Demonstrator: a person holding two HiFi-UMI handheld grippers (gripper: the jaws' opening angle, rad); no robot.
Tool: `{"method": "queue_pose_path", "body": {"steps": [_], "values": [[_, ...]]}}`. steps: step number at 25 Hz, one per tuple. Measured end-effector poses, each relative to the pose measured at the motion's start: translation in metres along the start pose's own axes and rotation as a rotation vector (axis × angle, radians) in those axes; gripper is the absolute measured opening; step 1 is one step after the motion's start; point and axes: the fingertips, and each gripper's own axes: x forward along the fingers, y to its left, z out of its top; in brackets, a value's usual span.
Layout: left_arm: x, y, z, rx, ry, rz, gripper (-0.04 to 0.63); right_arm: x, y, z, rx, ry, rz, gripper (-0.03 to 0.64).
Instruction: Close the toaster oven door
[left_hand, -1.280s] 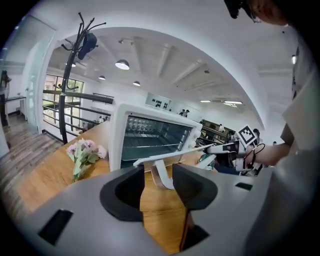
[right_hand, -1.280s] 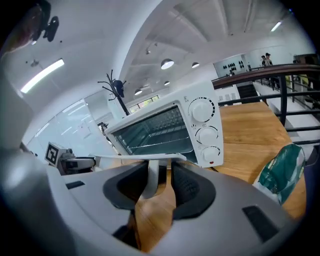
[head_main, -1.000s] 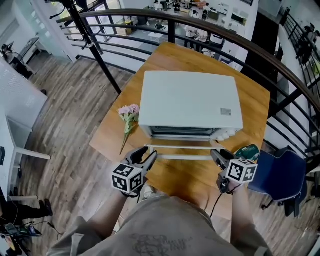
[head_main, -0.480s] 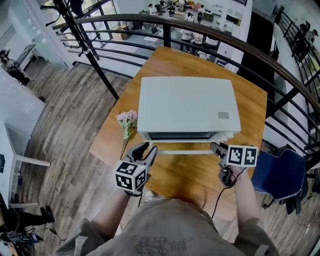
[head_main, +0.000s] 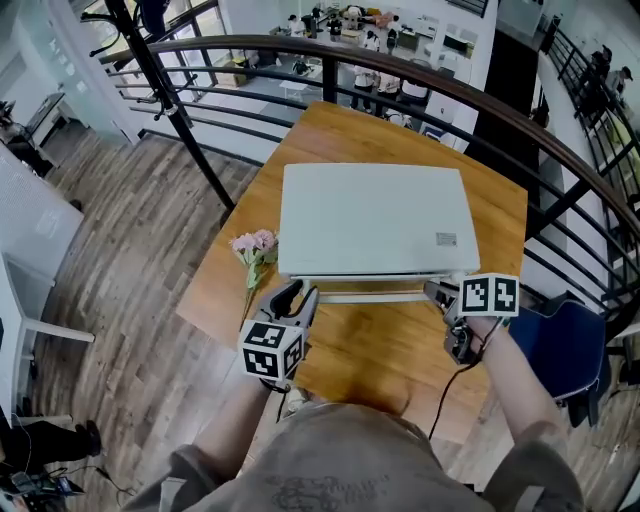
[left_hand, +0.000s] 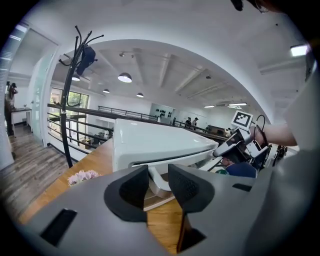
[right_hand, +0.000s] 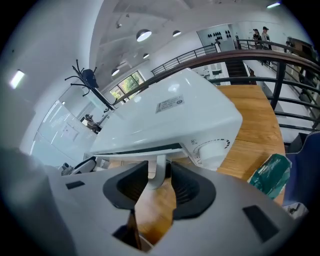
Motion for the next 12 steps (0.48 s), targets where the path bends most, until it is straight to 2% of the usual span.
{"method": "queue_pose_path", "body": {"steps": [7,12], "values": [[0.006,0.004,0.006,-0.009,-0.014,-0.022,0.138,-0.008,0.006,0.005,-0.044,-0.033,-0.028,0.161],[0.000,0.002,0.011,0.084,0.013,0.007,0.124,-0.023,0.016,0.006,-0.040,-0.095,-0.016,0.163]]}}
